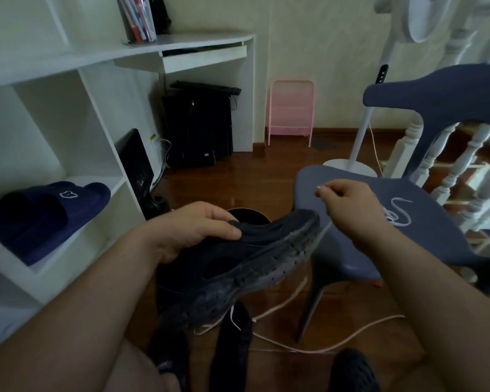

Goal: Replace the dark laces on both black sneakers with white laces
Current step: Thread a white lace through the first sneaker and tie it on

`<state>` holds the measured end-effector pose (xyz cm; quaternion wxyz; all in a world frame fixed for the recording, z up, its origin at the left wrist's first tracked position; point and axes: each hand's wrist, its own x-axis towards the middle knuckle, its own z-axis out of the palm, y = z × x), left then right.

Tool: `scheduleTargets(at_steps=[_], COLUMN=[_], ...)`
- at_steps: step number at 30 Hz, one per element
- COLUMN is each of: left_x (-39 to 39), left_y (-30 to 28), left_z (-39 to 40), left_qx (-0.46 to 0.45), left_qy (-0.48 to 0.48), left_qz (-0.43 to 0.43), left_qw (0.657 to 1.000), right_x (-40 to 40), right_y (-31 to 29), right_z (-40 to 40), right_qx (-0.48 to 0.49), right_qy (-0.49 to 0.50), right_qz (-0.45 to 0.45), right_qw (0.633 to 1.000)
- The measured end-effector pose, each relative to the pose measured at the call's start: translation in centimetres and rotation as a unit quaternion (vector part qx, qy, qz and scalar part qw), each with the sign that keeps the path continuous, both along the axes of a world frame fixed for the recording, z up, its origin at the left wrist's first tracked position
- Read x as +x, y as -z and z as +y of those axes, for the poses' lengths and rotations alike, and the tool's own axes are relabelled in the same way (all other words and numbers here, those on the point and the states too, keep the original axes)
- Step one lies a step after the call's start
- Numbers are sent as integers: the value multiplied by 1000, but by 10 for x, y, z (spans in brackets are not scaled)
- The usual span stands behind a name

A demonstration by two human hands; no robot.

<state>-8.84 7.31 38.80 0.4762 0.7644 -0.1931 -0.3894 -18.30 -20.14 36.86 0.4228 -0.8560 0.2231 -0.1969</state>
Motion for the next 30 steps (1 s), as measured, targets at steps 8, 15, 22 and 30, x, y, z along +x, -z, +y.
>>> scheduleTargets(at_steps=[8, 15, 22, 30], left_x=[3, -7, -24, -38], left_y=[7, 32, 53, 49], left_z=[-3, -38, -63, -65], left_qx=[-109, -159, -136, -100], left_qy=[-127, -247, -293, -228], left_qz=[60, 136, -91, -307], left_qw=[984, 946, 942, 918], right_x=[-4, -10, -9, 0], right_y=[-9, -12, -5, -1], right_z=[-4, 25, 56, 61], right_qx=[21, 13, -38, -48], right_qy=[38, -77, -126, -88], right_qz=[-31, -55, -82, -107], right_qw=[999, 995, 988, 989])
